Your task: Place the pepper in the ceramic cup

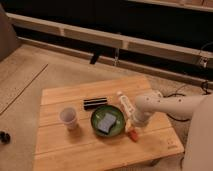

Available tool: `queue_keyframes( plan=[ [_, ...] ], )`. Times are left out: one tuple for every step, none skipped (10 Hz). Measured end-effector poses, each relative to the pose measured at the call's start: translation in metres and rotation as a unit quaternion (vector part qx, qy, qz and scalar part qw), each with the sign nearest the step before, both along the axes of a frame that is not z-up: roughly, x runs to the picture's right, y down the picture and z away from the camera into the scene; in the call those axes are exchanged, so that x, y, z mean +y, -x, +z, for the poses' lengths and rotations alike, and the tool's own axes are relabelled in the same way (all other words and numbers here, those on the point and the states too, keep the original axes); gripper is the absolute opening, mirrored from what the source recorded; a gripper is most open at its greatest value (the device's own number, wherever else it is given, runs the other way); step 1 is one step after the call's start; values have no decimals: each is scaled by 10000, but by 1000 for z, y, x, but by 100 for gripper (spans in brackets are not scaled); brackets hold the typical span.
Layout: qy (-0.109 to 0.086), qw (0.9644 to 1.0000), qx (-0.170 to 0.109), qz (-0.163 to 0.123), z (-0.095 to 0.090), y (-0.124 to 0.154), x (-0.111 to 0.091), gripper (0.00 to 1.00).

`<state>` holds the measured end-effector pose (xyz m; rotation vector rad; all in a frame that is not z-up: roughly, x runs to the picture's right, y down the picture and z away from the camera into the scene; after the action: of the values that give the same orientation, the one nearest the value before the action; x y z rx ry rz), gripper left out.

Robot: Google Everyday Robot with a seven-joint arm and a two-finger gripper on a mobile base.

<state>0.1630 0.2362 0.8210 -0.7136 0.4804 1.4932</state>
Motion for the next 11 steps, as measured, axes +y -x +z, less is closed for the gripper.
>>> queue_keyframes(
  plan=[
    [-8,10000,-7,12,1,0,-1,26],
    [-3,10000,0,47,1,-1,-1,13],
    [-4,10000,10,86,1,-1,-2,6],
    [-19,9999,31,165,-1,-2,-4,0],
    [-105,9995,80,270,-6,-2,-9,0],
    [-206,9991,130,333,-11,-2,-16,0],
    [-353,9985,192,366,-23,1,-25,0],
    [-601,9972,274,355,-46,6,-41,0],
    [-867,9952,370,275,-69,9,-58,0],
    [-1088,9928,454,193,-86,11,-72,0],
    [-1371,9891,538,77,-105,15,-91,0]
  ],
)
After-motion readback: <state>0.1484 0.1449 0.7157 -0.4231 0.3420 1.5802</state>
